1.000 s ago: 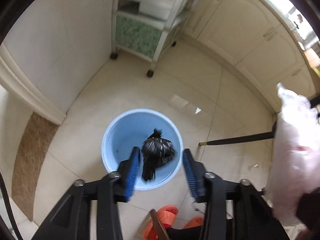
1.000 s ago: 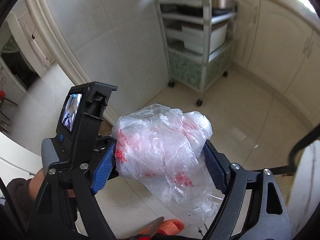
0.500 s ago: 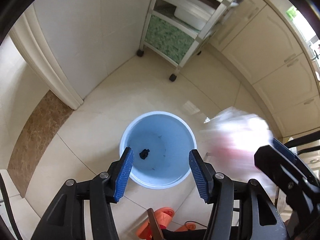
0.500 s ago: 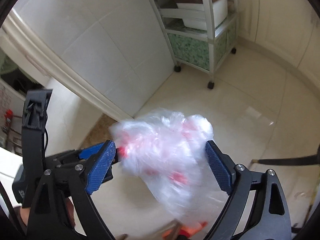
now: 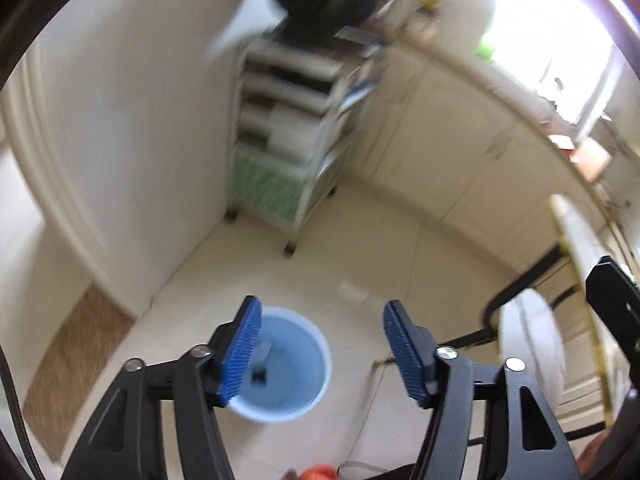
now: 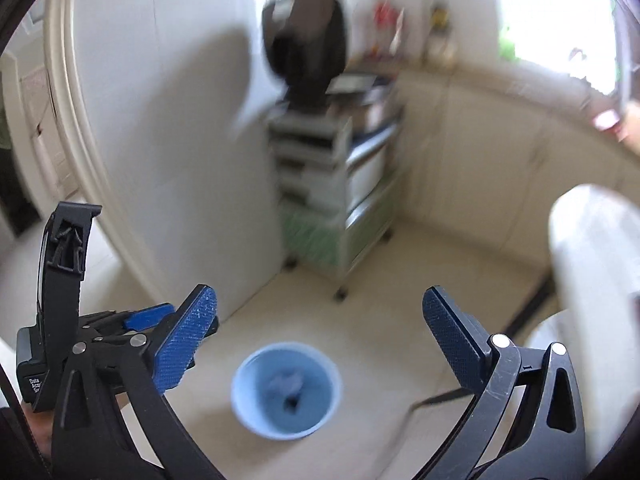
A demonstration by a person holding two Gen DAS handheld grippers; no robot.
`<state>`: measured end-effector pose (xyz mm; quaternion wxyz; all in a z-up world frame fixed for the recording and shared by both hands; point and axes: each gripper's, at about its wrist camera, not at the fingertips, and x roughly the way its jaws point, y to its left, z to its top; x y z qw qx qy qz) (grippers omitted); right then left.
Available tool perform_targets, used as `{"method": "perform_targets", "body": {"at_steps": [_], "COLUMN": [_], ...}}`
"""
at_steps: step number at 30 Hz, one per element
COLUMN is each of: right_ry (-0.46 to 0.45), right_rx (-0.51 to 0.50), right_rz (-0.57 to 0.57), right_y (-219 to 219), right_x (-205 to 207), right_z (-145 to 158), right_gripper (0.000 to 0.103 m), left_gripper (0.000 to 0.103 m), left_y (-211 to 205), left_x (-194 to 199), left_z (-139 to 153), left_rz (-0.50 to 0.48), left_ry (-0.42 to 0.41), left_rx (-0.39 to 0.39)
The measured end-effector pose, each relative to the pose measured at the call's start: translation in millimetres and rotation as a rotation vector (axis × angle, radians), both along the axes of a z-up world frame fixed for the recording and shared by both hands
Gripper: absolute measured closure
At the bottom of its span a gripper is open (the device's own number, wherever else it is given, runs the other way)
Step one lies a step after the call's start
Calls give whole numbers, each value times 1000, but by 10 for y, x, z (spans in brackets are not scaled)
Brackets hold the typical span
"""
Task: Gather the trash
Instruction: 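Move both tools back to the trash pile on the table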
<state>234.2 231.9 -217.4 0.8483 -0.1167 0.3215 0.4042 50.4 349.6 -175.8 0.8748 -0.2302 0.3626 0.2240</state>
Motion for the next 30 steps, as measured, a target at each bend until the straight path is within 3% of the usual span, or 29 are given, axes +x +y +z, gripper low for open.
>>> {"method": "perform_targets", "body": {"at_steps": [5,8,12,15,20,26,30], "right_ry": [-149,-192,-248,-295,-296,-253,-221], "right_rx": [65,103,122,116,120,115,105], "right_rz": [-175,-272,-413,-530,-666,-758,-789], "right_y": [-848,-1371,-2095,-2606,-3363,-3946,-4157], "right_x": [-121,-166,-250,-266,-220,-163,-141], "right_z": [659,940,1188,1308,1396,1288,1145], "right_gripper": [0,0,0,0,0,0,0], "left_gripper": [26,10,3,1,1,1,1], "left_y": [-855,-1363,-2081,-2557,-3204,-3556,-3480], "left_x": [-30,-31,-39,-50,-61,298,894], "left_z": [603,826,1030,1090,1086,1025,953], "left_rz": [-148,-223,-354,-440,-569,-644,-667], "left_ry": [-146,-206,-286,-295,-288,-218,-172], "left_rx": [112,170,231,269,316,355,350]}}
